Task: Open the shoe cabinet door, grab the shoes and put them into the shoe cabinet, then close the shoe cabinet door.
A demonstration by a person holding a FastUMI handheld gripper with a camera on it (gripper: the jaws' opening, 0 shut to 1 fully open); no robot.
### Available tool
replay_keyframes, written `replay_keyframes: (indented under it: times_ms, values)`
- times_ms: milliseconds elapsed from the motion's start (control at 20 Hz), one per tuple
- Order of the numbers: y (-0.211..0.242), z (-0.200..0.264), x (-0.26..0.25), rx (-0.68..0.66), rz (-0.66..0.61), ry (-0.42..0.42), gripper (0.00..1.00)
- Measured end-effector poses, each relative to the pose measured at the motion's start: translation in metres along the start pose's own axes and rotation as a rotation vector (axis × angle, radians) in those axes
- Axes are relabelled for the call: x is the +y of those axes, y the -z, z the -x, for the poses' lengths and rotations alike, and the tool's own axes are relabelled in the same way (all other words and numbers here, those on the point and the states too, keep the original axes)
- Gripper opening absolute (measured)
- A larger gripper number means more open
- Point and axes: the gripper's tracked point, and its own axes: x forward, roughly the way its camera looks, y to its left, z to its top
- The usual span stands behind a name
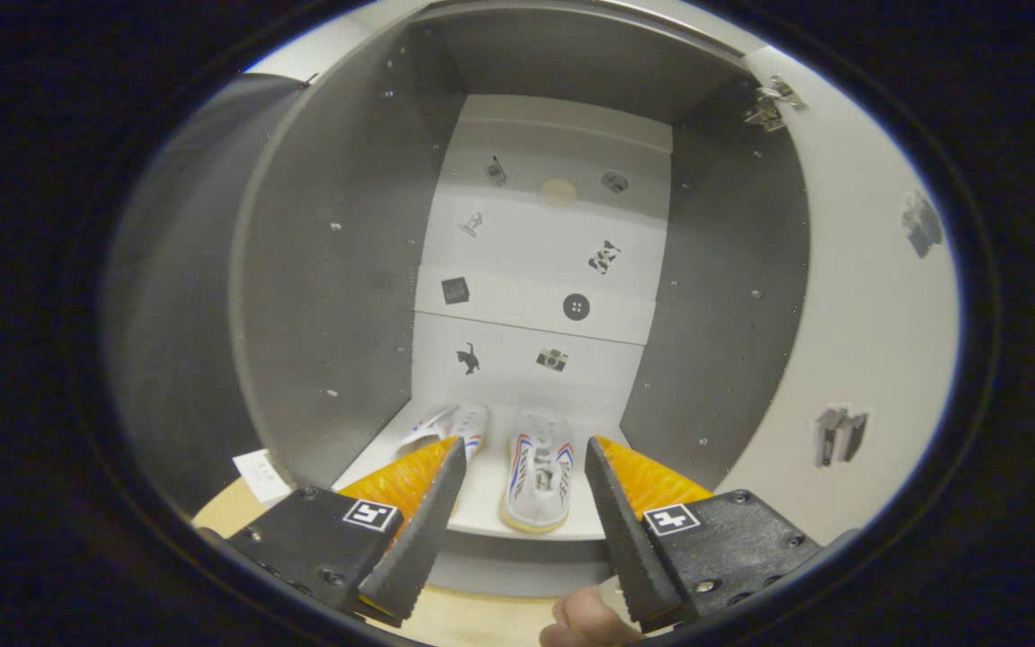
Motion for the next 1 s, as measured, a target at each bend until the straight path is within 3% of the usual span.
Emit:
replay_keyframes:
  times_ms: [150, 450, 750, 1000]
  values:
    - [0.007, 0.046, 0.005, 0.009, -0.075, -0.041, 0.9]
    - [0.02, 0.151, -0.01, 0.024, -0.109, -0.104, 0.99]
    - [0.029, 0.277, -0.047, 0.001, -0.052, -0.13, 1.0]
    - [0.031, 0.362, -0.078, -0.044, -0.056, -0.206, 1.0]
